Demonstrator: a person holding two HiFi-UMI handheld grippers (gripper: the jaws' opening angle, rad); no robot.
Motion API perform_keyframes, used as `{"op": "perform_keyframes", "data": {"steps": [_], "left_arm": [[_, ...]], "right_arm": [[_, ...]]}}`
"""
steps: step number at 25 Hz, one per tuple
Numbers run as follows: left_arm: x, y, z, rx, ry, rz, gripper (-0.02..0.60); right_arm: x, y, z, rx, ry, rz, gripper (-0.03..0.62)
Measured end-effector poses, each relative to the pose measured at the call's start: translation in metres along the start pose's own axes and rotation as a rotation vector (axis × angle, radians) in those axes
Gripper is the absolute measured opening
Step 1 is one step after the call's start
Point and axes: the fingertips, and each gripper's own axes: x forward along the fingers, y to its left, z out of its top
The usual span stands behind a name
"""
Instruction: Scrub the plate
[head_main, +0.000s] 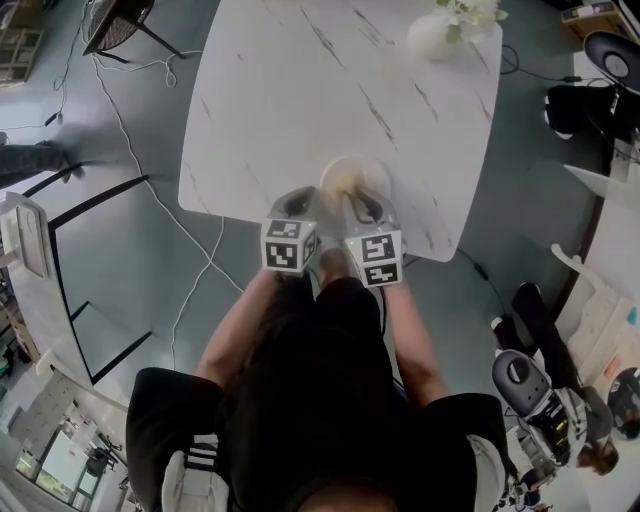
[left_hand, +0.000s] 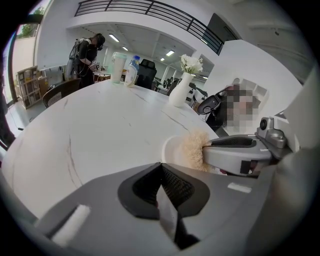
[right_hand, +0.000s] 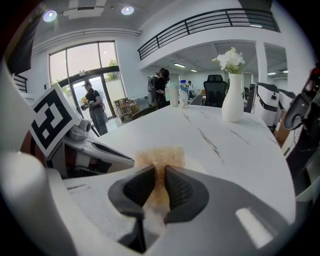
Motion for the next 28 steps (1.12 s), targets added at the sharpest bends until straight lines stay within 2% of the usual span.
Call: {"op": "perform_keyframes", "data": {"steps": [10, 28], "left_arm": [[0.002, -0.013, 0.003, 0.010, 0.008, -0.046, 0.012], [0.004, -0.018, 0.003, 0.028, 0.020, -0.049, 0.009]], "right_arm": [[-0.009, -0.017, -0.007, 0.033, 0.002, -0.045, 0.061], [-0.036, -0.050, -0.020, 0.066, 0.003, -0.145, 0.061]]}}
